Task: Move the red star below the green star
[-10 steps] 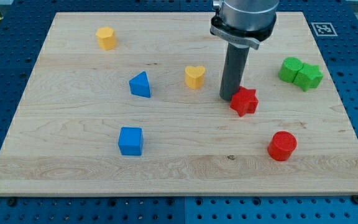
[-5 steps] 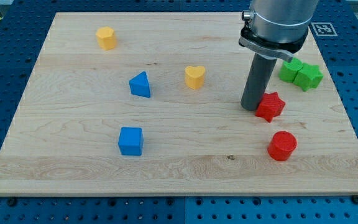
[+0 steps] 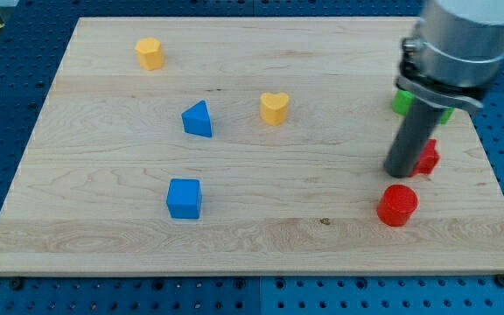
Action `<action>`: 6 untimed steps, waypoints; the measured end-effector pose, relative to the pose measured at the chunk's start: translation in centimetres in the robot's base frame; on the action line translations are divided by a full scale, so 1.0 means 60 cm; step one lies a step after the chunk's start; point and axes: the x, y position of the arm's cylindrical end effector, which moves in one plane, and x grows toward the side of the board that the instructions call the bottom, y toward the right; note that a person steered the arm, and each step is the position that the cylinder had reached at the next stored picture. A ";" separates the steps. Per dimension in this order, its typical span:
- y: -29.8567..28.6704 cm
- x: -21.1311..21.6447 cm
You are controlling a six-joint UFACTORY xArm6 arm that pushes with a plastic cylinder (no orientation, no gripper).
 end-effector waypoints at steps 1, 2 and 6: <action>0.005 0.011; 0.033 0.043; 0.050 -0.009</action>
